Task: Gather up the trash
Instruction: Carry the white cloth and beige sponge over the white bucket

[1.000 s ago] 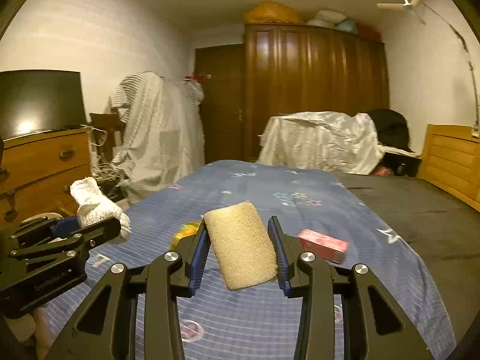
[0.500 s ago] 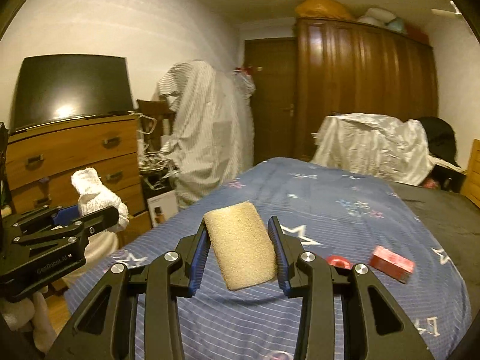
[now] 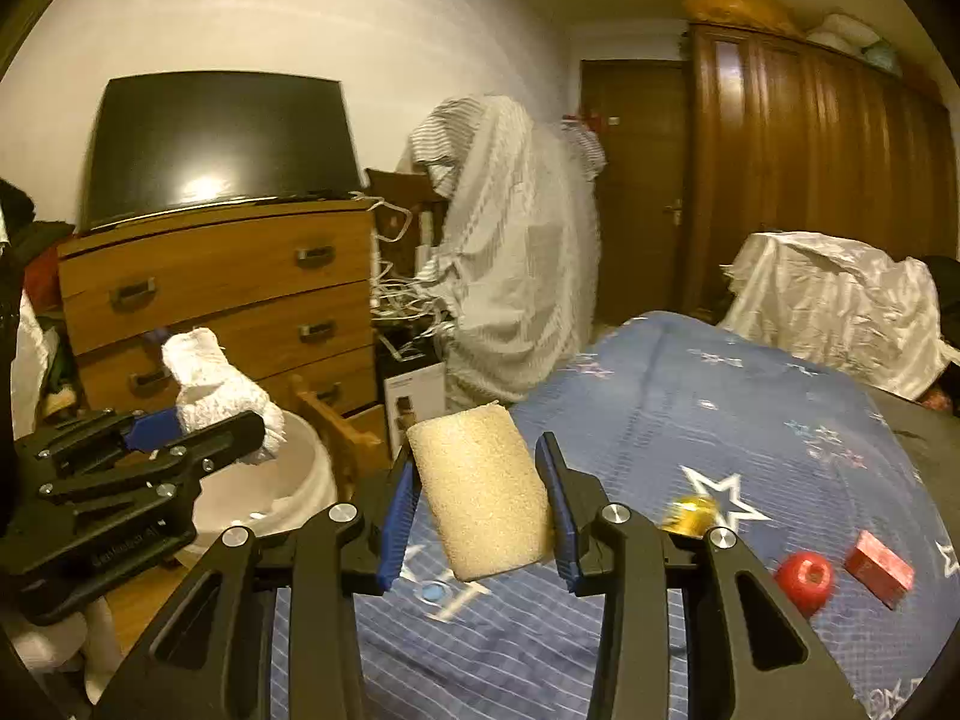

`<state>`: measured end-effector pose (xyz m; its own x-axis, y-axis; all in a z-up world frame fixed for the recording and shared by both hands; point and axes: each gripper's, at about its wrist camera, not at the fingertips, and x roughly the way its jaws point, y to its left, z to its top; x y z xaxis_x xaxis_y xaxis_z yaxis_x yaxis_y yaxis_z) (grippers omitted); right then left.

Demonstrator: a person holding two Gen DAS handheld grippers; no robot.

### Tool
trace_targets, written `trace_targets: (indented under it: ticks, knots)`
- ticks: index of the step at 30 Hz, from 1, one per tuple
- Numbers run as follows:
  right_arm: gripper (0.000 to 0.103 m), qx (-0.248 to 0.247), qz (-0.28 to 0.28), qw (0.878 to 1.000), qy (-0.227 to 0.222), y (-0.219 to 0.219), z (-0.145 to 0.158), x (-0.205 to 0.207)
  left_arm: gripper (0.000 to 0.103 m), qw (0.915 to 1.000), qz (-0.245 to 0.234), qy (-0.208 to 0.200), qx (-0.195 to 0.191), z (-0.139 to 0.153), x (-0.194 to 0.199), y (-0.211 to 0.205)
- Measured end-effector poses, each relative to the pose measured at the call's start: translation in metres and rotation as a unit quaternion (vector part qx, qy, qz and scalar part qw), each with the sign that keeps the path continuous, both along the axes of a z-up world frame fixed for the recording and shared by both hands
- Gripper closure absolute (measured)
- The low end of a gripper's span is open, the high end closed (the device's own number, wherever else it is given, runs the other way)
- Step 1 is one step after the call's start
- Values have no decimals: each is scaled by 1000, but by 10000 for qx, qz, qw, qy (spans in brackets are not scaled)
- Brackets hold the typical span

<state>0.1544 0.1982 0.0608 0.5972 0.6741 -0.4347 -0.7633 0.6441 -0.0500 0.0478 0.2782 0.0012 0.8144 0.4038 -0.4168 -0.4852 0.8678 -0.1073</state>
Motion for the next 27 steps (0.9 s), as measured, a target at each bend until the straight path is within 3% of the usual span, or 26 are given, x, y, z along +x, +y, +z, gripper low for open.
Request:
trace_targets:
  ticks: [17, 24, 27]
  knots:
    - [63, -557, 1131, 9906, 522, 192, -9, -19, 64, 9958, 778, 354, -339, -12, -47, 114]
    - [63, -997, 1497, 9778, 1071, 262, -23, -6, 64, 9916, 801, 711, -724, -24, -45, 156]
    - [63, -1359, 1656, 9659, 1456, 298, -40, 4, 64, 9888, 745, 893, -940, -32, -41, 177]
